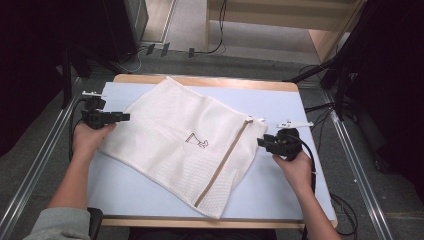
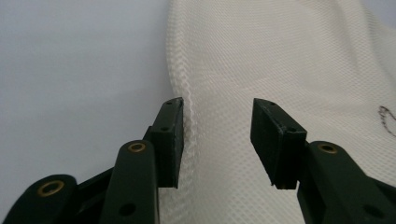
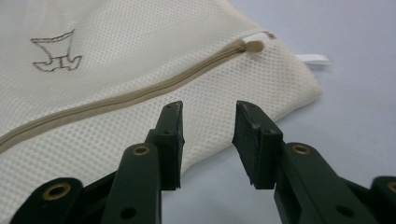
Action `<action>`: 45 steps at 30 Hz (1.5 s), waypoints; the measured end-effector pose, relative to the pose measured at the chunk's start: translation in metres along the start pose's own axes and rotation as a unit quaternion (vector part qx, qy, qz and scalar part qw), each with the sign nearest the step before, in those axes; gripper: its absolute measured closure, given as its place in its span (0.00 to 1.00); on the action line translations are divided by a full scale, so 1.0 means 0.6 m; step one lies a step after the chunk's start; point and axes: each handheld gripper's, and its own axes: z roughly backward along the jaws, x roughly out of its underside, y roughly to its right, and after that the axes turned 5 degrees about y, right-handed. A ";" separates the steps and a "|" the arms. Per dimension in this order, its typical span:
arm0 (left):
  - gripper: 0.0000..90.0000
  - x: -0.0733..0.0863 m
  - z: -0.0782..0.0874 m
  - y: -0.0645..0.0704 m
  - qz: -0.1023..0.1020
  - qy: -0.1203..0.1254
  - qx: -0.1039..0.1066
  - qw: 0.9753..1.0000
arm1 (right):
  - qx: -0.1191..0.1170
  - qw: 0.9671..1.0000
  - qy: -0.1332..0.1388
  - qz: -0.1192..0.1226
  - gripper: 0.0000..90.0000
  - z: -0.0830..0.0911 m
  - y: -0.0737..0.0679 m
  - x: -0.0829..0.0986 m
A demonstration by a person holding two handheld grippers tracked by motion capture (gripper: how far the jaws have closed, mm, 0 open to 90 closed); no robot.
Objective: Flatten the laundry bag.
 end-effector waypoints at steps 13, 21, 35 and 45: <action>0.49 0.041 0.083 0.034 -0.027 0.028 -0.034 0.999 | 0.031 0.999 -0.008 0.002 0.67 -0.056 0.064 -0.023; 0.49 0.072 0.107 0.046 -0.029 0.022 -0.033 0.999 | 0.038 0.999 -0.032 -0.002 0.51 -0.105 0.083 -0.039; 0.49 0.116 0.110 0.054 -0.021 -0.007 -0.036 0.999 | 0.026 0.998 -0.061 -0.018 0.88 -0.136 0.083 -0.039; 0.49 0.116 0.099 0.044 -0.015 -0.010 -0.034 0.999 | 0.020 0.996 -0.081 -0.011 0.90 -0.112 0.064 -0.025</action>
